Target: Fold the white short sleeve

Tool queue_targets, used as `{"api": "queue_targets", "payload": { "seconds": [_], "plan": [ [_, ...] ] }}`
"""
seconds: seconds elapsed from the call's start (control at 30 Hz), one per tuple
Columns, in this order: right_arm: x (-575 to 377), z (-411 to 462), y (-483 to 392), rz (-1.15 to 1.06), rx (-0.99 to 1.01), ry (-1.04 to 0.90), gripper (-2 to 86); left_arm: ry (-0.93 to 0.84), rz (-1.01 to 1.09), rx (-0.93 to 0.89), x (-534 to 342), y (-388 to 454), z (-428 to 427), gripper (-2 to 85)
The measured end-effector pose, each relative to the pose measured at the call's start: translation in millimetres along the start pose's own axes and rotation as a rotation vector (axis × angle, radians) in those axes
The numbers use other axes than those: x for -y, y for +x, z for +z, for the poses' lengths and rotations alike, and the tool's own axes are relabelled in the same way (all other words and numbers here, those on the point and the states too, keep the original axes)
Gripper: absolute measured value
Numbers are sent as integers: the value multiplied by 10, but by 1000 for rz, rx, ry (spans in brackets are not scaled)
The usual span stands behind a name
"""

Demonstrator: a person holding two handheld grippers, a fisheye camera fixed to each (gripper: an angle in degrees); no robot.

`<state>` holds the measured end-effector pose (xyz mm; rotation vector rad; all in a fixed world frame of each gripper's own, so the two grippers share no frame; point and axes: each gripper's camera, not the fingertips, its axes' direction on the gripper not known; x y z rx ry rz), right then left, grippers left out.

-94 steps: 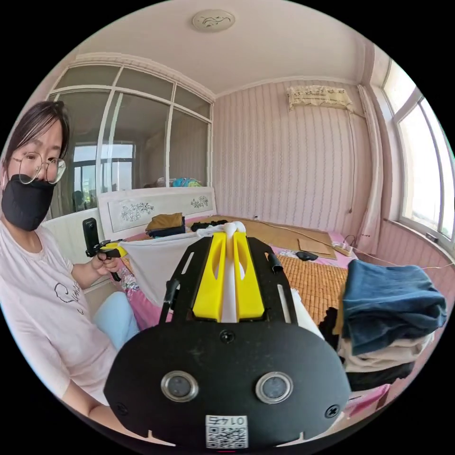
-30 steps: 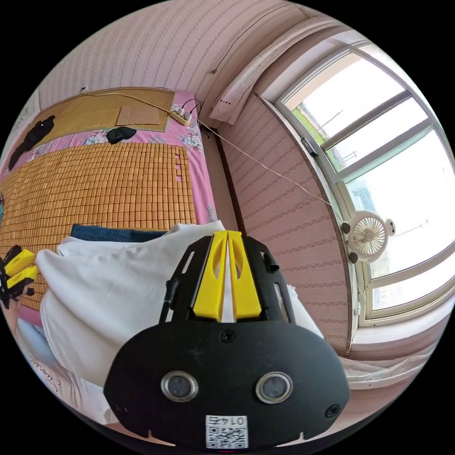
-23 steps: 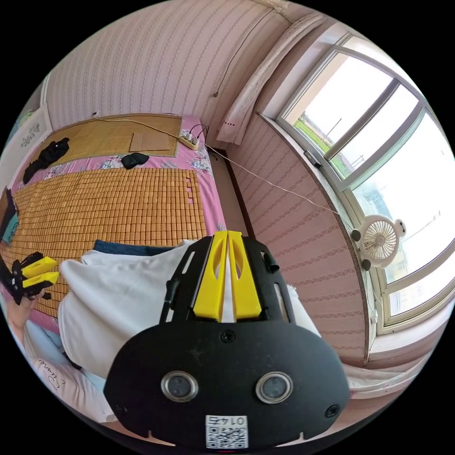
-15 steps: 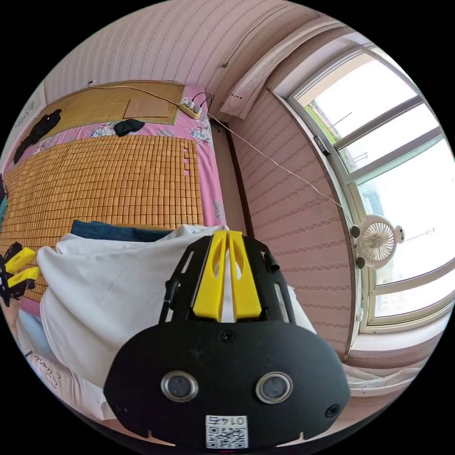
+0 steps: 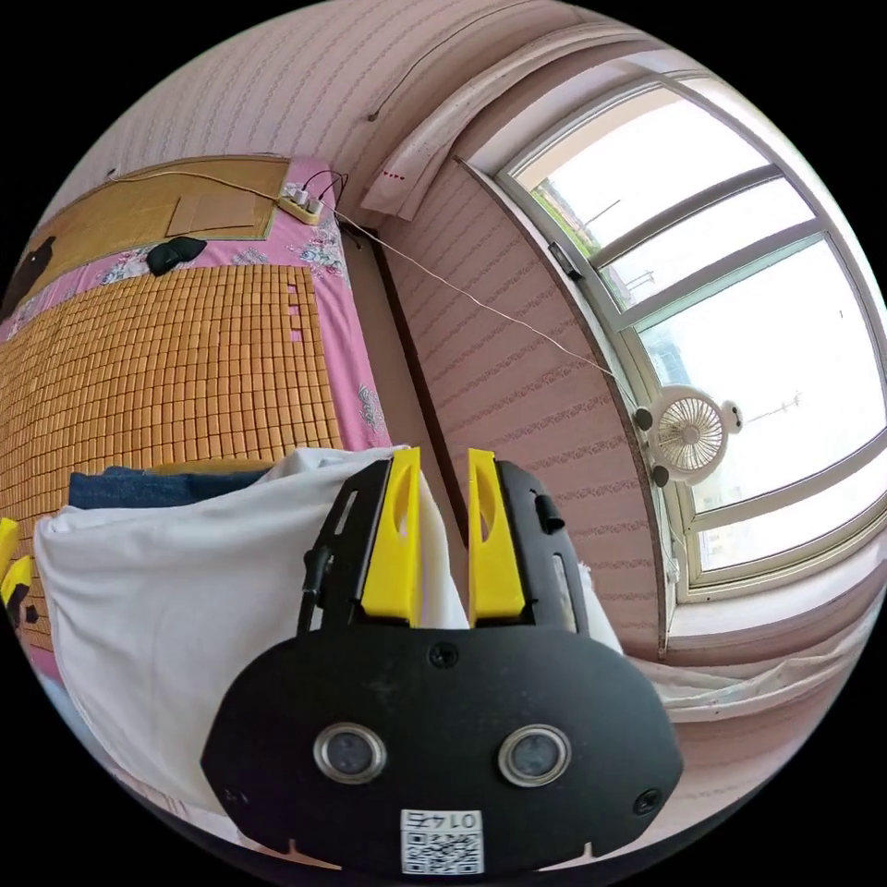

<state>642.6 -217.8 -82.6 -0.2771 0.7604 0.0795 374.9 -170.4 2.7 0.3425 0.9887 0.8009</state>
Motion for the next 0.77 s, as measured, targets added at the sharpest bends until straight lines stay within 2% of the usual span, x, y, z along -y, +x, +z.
{"api": "queue_targets", "payload": {
  "seconds": [0.2, 0.3, 0.37, 0.43, 0.57, 0.73, 0.77],
  "plan": [
    [-341, -965, 111, 74, 124, 310, 154, 36, 11, 140, -1157, -242, -1253, 68],
    [-550, -1588, -220, -44, 203, 508, 146, 5, -95, 338, -2175, -460, -2142, 70],
    [-656, -1968, -586, -138, 267, 623, 138, -49, -235, 537, -3074, -614, -2924, 70],
    [-755, -2432, -1259, -287, 389, 747, 134, -91, -383, 680, -3749, -688, -3564, 72],
    [-839, -3047, -2673, -562, 569, 835, 134, -90, -635, 901, -4958, -678, -5033, 75],
    [-1062, -4003, -5186, -1006, 769, 837, 136, -65, -690, 1060, -5627, -875, -6251, 75],
    [-1098, -4116, -5449, -1048, 782, 835, 136, -54, -698, 1086, -5743, -1010, -6481, 75]
  ]
}}
